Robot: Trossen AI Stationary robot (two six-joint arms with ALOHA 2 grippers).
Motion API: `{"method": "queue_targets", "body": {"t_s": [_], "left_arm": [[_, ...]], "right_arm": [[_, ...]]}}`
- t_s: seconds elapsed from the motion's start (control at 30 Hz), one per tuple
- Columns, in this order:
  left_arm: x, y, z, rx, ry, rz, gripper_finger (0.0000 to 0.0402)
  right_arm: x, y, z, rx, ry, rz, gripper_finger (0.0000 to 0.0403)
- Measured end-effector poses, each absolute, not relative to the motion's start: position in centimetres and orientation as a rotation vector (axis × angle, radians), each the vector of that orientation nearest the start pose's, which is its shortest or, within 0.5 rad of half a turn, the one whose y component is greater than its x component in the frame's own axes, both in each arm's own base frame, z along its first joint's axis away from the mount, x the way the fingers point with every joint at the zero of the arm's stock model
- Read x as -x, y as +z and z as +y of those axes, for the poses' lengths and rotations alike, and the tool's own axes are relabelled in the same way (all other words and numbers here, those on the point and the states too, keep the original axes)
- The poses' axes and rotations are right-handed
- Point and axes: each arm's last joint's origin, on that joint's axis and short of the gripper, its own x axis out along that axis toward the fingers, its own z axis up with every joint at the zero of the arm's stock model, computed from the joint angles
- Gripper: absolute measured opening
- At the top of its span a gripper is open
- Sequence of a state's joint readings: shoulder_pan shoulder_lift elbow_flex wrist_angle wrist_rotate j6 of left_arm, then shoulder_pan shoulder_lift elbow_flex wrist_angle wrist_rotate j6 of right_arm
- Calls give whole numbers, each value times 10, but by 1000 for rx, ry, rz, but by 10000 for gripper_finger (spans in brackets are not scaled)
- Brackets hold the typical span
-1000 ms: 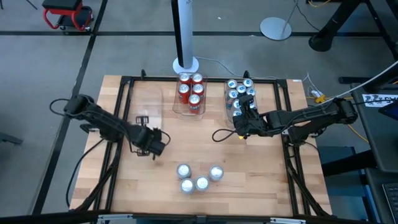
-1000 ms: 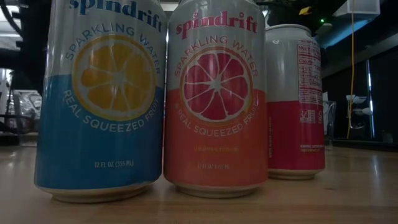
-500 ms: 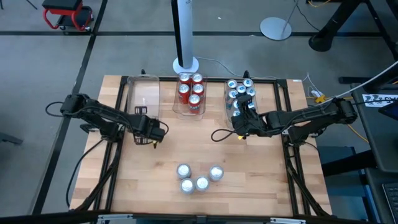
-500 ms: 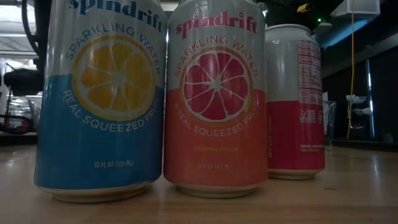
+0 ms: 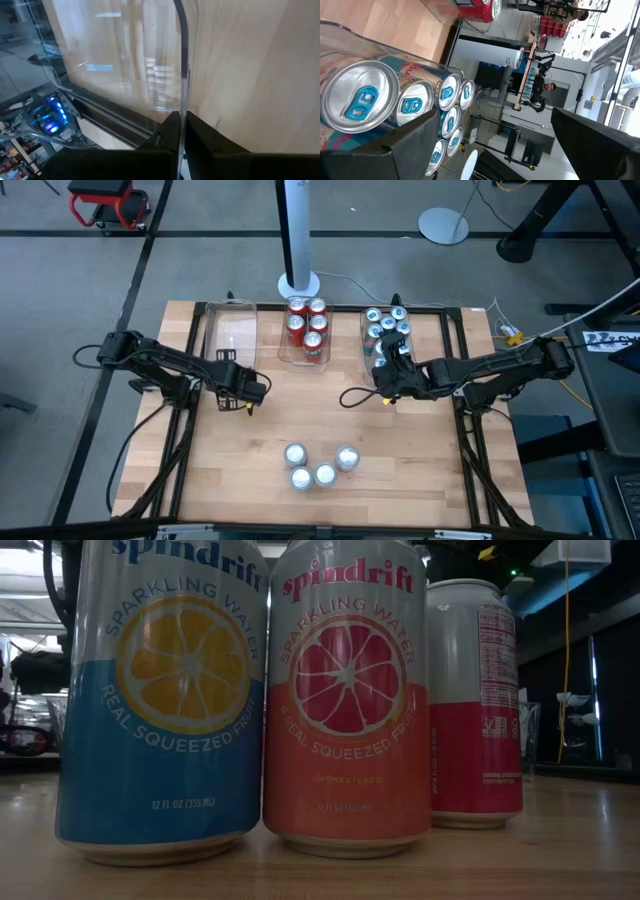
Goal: Sort soda cans
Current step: Move the bottom left transparent bin to the top left of the table, then put the blue-white soda can into the top left transparent bin
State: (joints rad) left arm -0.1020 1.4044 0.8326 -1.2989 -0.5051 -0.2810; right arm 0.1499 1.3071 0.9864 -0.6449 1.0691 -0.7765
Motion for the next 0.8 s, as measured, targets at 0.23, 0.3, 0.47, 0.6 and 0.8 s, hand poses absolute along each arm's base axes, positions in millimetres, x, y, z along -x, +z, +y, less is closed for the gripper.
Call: {"method": "queue_targets", "body": {"t_s": [0.23, 0.3, 0.47, 0.6, 0.8], "left_arm": [[-189, 192, -5, -349, 529, 1703, 38], [-189, 192, -5, -345, 537, 1703, 62], [-189, 192, -5, -356, 540, 1701, 124], [-188, 193, -5, -377, 537, 1702, 154], [-189, 195, -4, -394, 546, 1705, 168]], "right_arm": [[-250, 271, 12, 1249, -501, 1146, 380], [-250, 271, 12, 1250, -502, 1146, 380], [-250, 271, 12, 1249, -502, 1145, 380], [-250, 271, 12, 1249, -502, 1146, 380], [-250, 271, 12, 1249, -502, 1146, 380]]}}
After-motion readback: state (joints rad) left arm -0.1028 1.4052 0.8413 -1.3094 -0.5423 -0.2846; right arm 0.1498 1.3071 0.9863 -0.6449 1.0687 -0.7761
